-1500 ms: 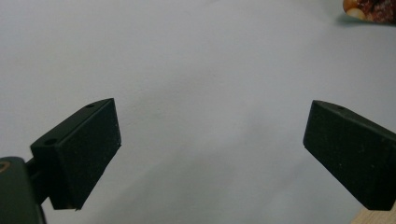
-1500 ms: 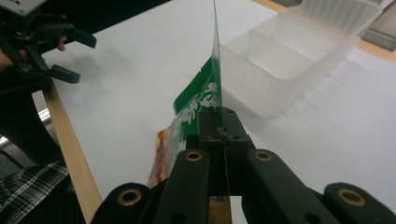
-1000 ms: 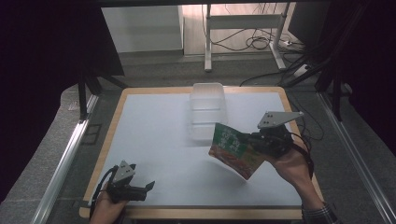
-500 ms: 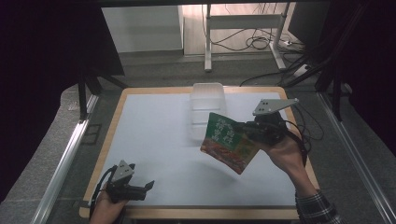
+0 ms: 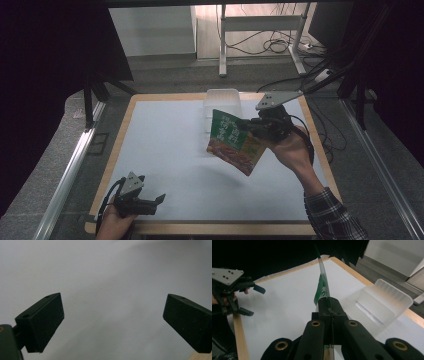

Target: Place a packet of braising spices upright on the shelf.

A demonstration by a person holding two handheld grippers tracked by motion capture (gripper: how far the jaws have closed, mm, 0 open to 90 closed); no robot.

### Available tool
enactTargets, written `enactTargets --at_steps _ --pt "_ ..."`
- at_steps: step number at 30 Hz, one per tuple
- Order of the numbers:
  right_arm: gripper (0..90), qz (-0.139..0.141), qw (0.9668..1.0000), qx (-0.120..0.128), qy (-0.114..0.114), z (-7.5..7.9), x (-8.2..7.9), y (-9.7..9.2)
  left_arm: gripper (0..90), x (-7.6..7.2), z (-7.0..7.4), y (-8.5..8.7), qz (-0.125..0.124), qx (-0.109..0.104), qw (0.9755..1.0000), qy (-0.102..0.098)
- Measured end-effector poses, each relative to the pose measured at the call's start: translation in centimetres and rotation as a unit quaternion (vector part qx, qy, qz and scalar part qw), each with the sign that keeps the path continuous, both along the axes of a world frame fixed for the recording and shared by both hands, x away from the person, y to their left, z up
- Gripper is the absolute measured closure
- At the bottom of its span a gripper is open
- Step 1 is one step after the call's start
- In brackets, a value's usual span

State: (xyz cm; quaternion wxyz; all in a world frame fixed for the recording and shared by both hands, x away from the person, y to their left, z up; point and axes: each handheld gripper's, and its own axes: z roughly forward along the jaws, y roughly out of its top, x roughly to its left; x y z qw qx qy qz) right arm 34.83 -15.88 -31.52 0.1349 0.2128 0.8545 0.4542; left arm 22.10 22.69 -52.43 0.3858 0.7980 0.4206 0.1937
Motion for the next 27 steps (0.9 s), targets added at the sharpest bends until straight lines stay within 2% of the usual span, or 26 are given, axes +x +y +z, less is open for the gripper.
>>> enactTargets --at_steps 12,27 --pt "89.3 0.012 0.9999 0.009 -0.007 1.7 2.0 2.7 3.3 0.0 0.0 0.0 -0.002 0.003 1.0 0.0" --pt "89.4 0.029 0.9992 0.026 0.002 1.9 5.0 7.0 3.4 0.0 0.0 0.0 -0.002 0.0 1.0 0.0"
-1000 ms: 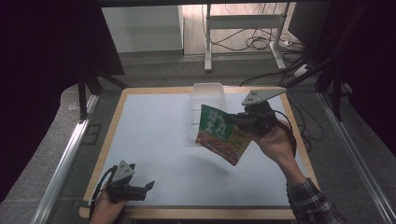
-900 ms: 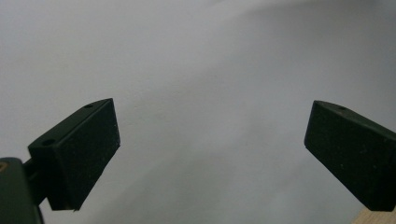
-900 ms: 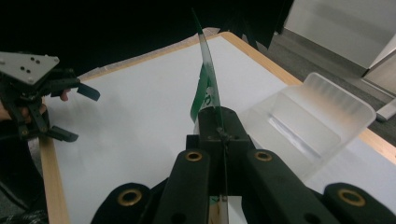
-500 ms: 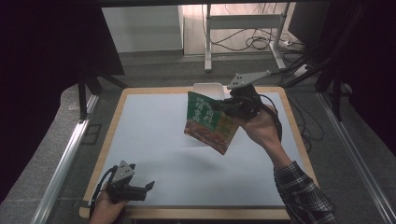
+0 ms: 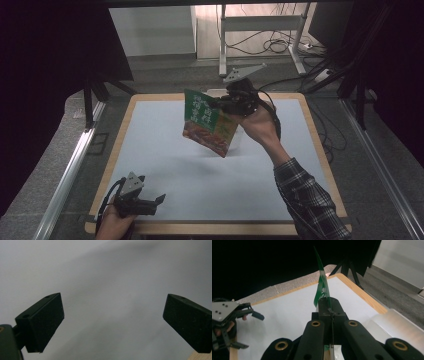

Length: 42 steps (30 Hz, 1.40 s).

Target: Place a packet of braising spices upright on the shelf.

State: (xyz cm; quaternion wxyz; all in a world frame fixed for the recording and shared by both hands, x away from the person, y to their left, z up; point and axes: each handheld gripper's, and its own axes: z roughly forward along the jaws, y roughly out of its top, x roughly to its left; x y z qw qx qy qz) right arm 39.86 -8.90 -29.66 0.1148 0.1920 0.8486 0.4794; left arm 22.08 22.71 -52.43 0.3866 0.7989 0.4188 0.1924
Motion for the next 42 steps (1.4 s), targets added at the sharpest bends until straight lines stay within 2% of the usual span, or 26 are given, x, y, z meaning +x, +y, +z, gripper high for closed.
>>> enactTargets --at_steps 11,17,23,29,35,42 --pt "89.4 0.004 0.9999 0.009 -0.012 1.2 2.2 3.4 3.5 0.0 0.0 0.0 -0.003 0.003 1.0 0.0" --pt "89.4 -0.003 0.9996 0.011 -0.027 2.4 3.3 4.1 3.5 0.0 0.0 0.0 -0.002 0.0 1.0 0.0" --pt "89.4 -0.023 0.9989 0.013 -0.039 2.9 4.4 3.7 3.5 0.0 0.0 0.0 -0.003 0.0 1.0 0.0" --pt "89.4 -0.039 0.9981 0.002 -0.047 2.4 5.8 2.9 3.6 0.0 0.0 0.0 -0.003 -0.003 1.0 0.0" --pt "89.3 -0.053 0.9977 -0.01 -0.041 1.4 6.8 1.7 3.6 0.0 0.0 0.0 -0.004 -0.002 1.0 -0.001" --pt "89.4 -0.058 0.9976 -0.019 -0.031 0.4 6.8 0.3 3.6 0.0 0.0 0.0 -0.005 0.001 1.0 -0.001"
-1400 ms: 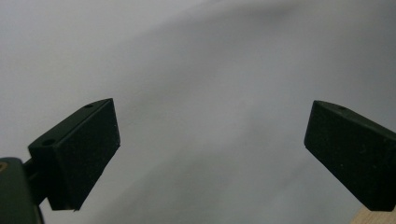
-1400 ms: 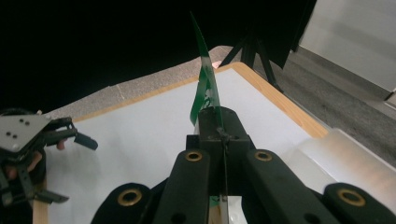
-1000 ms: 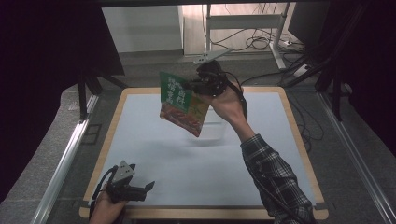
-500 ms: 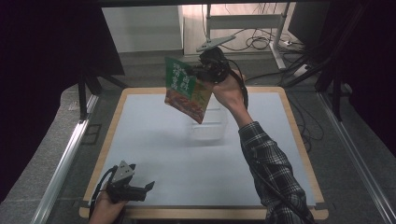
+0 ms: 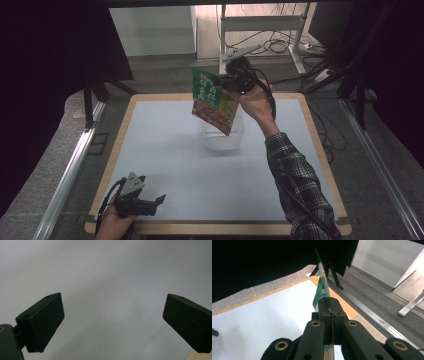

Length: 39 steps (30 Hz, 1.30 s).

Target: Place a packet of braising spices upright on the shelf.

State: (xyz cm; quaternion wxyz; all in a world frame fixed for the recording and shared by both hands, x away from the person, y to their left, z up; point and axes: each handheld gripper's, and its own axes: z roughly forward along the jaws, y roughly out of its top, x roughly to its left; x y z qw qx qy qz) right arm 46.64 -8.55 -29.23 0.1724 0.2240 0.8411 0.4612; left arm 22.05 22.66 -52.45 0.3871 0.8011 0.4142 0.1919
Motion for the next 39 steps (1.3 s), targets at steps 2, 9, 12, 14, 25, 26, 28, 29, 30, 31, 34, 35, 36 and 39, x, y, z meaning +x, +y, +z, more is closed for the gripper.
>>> enactTargets --at_steps 2,9,12,14,25,26,28,29,30,31,34,35,36,39 --pt "89.3 0.0 1.0 -0.002 0.006 -0.2 -0.1 -0.5 3.6 0.0 0.0 0.0 0.0 0.001 1.0 0.0" --pt "89.3 -0.004 0.9996 -0.019 0.022 -0.9 -0.2 -1.9 3.7 0.0 0.0 -0.1 -0.001 0.004 1.0 0.0" --pt "89.3 -0.011 0.9993 -0.025 0.027 -1.2 0.0 -2.3 3.7 0.0 0.0 0.0 -0.002 0.005 1.0 0.001" --pt "89.3 -0.011 0.9992 -0.024 0.029 -1.3 0.1 -2.5 3.7 0.0 0.0 -0.1 -0.002 0.004 1.0 0.001" --pt "89.3 -0.017 0.9978 -0.042 0.048 -2.9 0.9 -2.3 3.7 0.0 0.0 -0.1 -0.002 0.004 1.0 0.001" --pt "89.2 -0.016 0.9977 -0.045 0.048 -3.0 0.9 -2.2 3.8 0.0 0.0 -0.1 -0.002 0.005 1.0 0.001" --pt "89.2 -0.018 0.9972 -0.05 0.054 -3.3 1.0 -2.1 3.8 0.0 0.0 -0.1 -0.002 0.005 1.0 0.001" --pt "89.2 -0.017 0.997 -0.052 0.055 -3.5 1.0 -2.0 3.8 0.0 0.0 -0.1 -0.002 0.005 1.0 0.001" --pt "89.2 -0.017 0.9968 -0.054 0.057 -3.6 1.1 -2.0 3.8 0.0 0.0 -0.1 -0.002 0.005 1.0 0.001" --pt "89.2 -0.018 0.9965 -0.057 0.059 -3.9 1.1 -1.8 3.8 0.0 0.0 -0.1 -0.002 0.005 1.0 0.001" --pt "89.1 -0.02 0.9955 -0.064 0.067 -4.8 1.4 -1.6 3.7 0.0 0.0 -0.1 -0.002 0.005 1.0 0.001" --pt "89.1 -0.02 0.9956 -0.063 0.066 -5.0 1.5 -1.5 3.8 0.0 0.0 -0.1 -0.002 0.005 1.0 0.001" --pt "89.1 -0.022 0.9959 -0.059 0.065 -5.2 1.6 -1.5 3.8 0.0 0.0 -0.1 -0.002 0.004 1.0 0.001" --pt "89.1 -0.028 0.996 -0.058 0.062 -5.5 1.7 -1.6 3.8 0.0 0.0 0.0 -0.002 0.003 1.0 0.002"
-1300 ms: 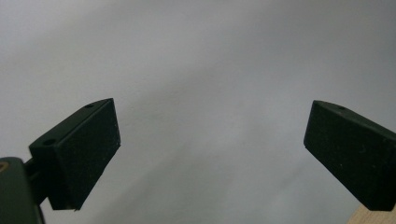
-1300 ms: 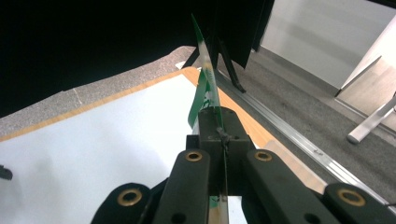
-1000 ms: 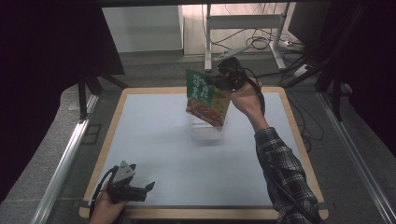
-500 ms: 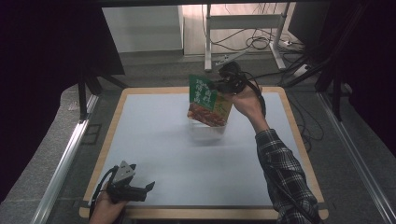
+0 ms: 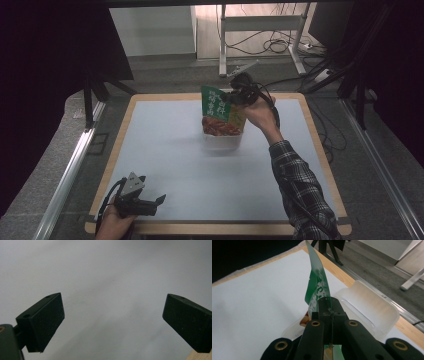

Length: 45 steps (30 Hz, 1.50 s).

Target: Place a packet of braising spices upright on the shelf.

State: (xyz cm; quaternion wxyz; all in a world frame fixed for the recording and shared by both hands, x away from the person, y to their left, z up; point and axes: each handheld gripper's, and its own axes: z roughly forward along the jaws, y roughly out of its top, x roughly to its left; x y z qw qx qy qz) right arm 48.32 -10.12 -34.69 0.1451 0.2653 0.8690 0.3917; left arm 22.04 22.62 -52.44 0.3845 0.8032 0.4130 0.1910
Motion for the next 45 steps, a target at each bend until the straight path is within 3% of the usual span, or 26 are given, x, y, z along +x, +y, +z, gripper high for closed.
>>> enactTargets --at_steps 7,13,15,18,25,37,45 --pt "85.9 -0.021 0.9988 -0.037 -0.023 -1.1 -0.1 0.3 3.9 0.0 0.0 -0.1 0.0 0.002 1.0 -0.001" --pt "78.5 -0.011 0.9997 -0.019 -0.013 -0.7 0.3 0.0 3.8 0.0 0.0 0.0 0.001 -0.001 1.0 0.0" --pt "76.3 -0.01 0.9997 -0.016 -0.014 -0.6 0.2 0.0 3.9 0.0 0.0 0.0 0.001 -0.001 1.0 0.0" --pt "64.5 -0.008 0.9995 -0.015 -0.026 -0.4 0.2 0.0 3.8 0.0 0.0 0.0 0.0 0.0 1.0 0.0" --pt "50.6 -0.012 0.9995 -0.008 -0.028 0.0 0.1 -0.2 3.8 0.0 0.0 0.0 0.001 -0.001 1.0 0.0" --pt "32.4 -0.028 0.9989 0.025 -0.029 0.6 0.0 -1.0 3.8 0.0 0.0 0.0 0.002 -0.003 1.0 0.001" --pt "20.5 -0.025 0.9985 0.03 -0.038 0.9 -0.6 -1.4 3.8 0.0 0.0 0.0 0.001 0.0 1.0 0.001"
